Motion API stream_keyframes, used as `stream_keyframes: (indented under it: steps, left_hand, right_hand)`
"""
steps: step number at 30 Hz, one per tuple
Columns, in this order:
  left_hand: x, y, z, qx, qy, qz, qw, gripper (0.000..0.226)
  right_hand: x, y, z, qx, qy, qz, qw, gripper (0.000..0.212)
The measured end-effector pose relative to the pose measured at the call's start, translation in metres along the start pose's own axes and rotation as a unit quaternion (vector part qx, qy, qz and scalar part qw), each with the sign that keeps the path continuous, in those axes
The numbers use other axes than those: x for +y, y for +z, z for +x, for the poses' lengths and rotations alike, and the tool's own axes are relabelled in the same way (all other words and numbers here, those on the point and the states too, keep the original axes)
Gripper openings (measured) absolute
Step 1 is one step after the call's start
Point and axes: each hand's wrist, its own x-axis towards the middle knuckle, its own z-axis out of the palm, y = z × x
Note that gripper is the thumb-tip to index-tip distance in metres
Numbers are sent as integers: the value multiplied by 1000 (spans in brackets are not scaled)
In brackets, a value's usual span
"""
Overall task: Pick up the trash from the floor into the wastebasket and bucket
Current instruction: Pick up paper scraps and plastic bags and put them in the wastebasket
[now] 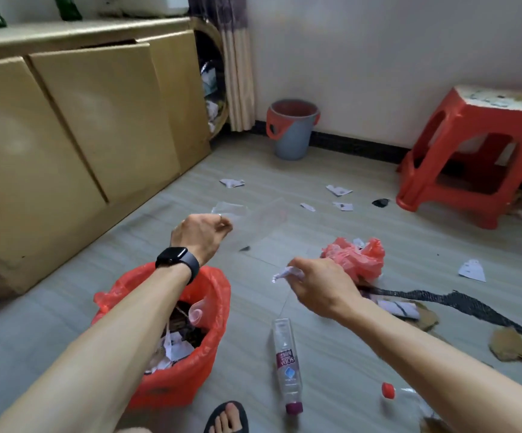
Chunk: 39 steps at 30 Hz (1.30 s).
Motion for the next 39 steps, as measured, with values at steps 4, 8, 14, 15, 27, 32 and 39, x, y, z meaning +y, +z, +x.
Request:
stream_keyframes:
  steps: [4,8,14,15,27,32,39]
  left_hand:
    - [-25,-12,-10,14,-25,-44,999,19]
    - [-46,-22,-25,20,-52,-142,988,10]
    - [-53,-31,-40,-14,-33,-168,985,10]
    - [-50,-31,-40,-20,-26,-171,985,11]
    - [75,-22,-29,-133,124,-191,965,14]
    - [109,-14,-39,-154,115,-277,941,2]
    - [102,-18,-46,-167,-34,-451,876,25]
  right_hand:
    - [-56,42,23,-68,-35,52,996,22]
    - [-104,66,36,-149,-60,126,979,54]
    - [-108,57,39,-141,-59,137,979,64]
    - [-99,50,37,-124,-45,135,982,59]
    - [44,-88,-38,94,158,250,951,85]
    - [76,-96,-64,121,135,295,938,12]
    - [74,-103,-75,125,133,374,909,15]
